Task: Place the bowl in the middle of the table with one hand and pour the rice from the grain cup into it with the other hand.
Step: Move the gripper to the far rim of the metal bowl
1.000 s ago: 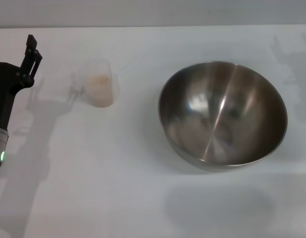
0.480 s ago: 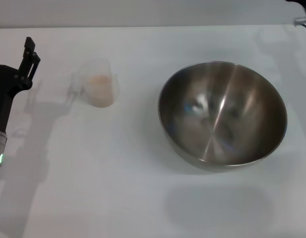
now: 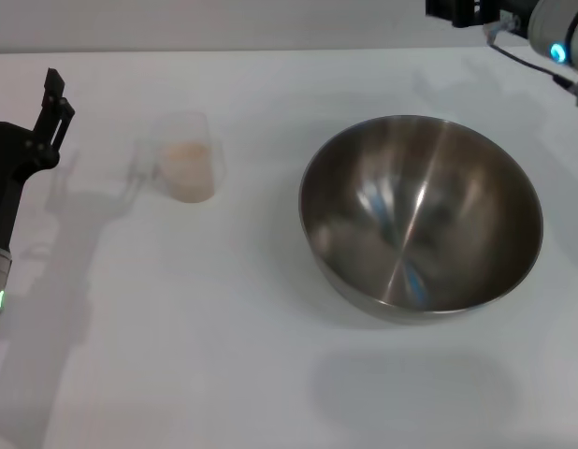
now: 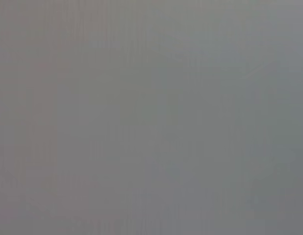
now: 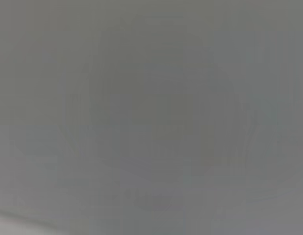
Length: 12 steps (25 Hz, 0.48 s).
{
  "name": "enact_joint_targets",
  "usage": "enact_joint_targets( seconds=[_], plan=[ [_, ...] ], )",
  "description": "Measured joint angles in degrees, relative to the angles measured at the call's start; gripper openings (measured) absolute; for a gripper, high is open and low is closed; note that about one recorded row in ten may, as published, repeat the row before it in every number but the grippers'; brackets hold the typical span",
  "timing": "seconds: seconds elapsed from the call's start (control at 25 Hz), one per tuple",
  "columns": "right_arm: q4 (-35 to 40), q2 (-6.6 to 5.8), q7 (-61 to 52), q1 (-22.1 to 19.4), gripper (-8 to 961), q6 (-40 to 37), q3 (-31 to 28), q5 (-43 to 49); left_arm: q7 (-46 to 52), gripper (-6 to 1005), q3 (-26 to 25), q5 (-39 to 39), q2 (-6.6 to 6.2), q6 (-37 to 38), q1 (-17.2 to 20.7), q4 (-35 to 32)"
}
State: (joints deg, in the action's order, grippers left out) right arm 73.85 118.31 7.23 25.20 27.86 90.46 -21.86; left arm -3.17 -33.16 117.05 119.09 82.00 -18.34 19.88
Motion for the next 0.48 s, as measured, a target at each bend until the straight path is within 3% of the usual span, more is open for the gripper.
enact_joint_targets(
  seconds=[0.16,0.32,0.48],
  plan=[
    [11.88,0.28,4.53,2.85,810,26.50,-7.33,-2.14,0.00,809,-0.03,-0.03,-0.04,0.01,-0.24,-0.40],
    [15.40,-0.01,9.69,8.99,810,50.39,-16.89,-6.29,-0.02,808,-0.21,-0.07,-0.17,0.01,-0.26,-0.55],
    [13.80,-0.43,11.91,13.11,809,63.19,-22.13,-5.79,-0.21,807,-0.42,-0.07,-0.23,0.01,-0.03,-0.59]
  ],
)
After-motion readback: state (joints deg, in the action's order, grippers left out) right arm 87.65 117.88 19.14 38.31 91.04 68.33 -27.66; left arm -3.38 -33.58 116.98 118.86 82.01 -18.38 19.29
